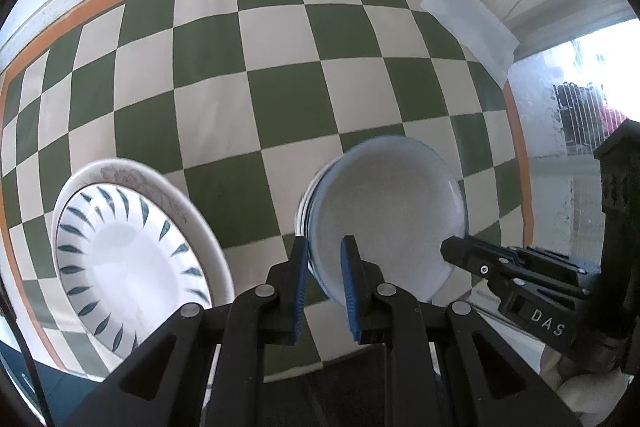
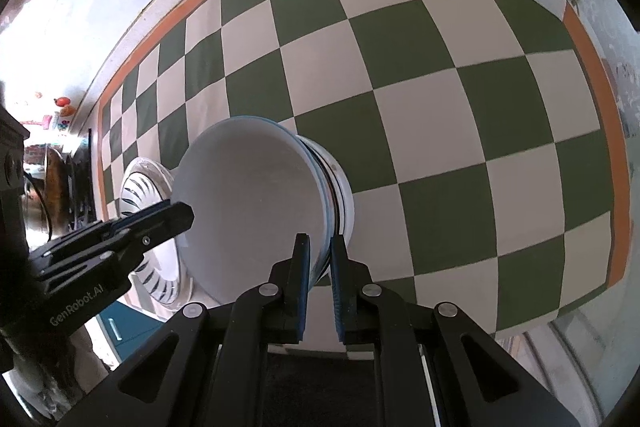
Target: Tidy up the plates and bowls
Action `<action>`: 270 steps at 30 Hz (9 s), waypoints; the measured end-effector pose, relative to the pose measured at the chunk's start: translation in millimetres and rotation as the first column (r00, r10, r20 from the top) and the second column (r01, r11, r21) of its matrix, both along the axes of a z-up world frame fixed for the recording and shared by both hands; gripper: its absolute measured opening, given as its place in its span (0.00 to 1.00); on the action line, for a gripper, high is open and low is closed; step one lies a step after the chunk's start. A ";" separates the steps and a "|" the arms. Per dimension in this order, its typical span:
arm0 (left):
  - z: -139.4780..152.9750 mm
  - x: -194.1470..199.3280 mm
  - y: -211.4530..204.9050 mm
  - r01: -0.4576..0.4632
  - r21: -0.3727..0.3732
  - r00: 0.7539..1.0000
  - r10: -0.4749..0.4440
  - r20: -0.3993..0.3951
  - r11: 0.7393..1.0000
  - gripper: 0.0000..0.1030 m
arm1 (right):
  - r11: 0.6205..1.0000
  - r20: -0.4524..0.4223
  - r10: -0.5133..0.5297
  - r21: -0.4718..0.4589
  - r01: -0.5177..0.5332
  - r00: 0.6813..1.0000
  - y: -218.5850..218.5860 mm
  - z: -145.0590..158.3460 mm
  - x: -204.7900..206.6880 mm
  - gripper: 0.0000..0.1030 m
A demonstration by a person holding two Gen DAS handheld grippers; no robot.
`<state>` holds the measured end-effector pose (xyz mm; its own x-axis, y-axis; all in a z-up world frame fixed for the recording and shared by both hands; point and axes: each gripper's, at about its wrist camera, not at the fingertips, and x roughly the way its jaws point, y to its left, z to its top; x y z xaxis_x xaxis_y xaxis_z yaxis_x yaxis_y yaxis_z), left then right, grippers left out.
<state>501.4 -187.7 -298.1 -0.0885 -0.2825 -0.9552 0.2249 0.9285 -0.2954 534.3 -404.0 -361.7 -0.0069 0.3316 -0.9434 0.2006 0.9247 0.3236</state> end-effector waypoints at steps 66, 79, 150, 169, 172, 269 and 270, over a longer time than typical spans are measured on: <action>-54.6 45.1 19.0 -0.219 -0.112 0.954 0.188 -0.233 0.969 0.91 | 0.987 0.098 -0.141 0.093 0.132 0.985 -33.1 3.2 -7.0 0.81; -99.1 46.1 2.7 -0.222 -0.188 0.910 0.134 -0.393 0.957 0.44 | 0.949 -0.068 -0.180 0.250 0.191 0.981 -26.5 -77.0 7.7 0.62; -23.6 7.5 221.2 -0.407 -0.232 0.910 0.372 -0.180 0.883 0.39 | 0.944 0.062 0.169 0.275 -0.180 0.984 190.2 -28.2 42.7 0.41; -58.3 1.8 256.2 -0.458 -0.208 0.882 0.412 -0.230 0.864 0.39 | 0.940 0.019 0.237 0.247 -0.234 0.971 238.1 -60.1 50.6 0.41; -58.2 1.8 257.5 -0.461 -0.213 0.880 0.413 -0.232 0.862 0.39 | 0.941 0.015 0.238 0.243 -0.235 0.971 238.8 -61.1 51.3 0.40; 283.5 -387.6 264.3 -0.400 -0.082 0.553 0.312 0.772 0.913 0.98 | 0.950 0.774 0.219 -0.308 0.051 0.595 218.3 337.8 -402.3 0.94; 283.4 -390.8 265.3 -0.399 -0.082 0.553 0.311 0.773 0.913 0.98 | 0.950 0.776 0.217 -0.307 0.055 0.592 218.5 339.2 -406.2 0.94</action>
<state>110.5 77.6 -14.7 0.7628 -0.0347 -0.6457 -0.0295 0.9957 -0.0883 128.1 -185.6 -22.6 0.7725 0.1018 -0.6268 -0.0909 0.9946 0.0496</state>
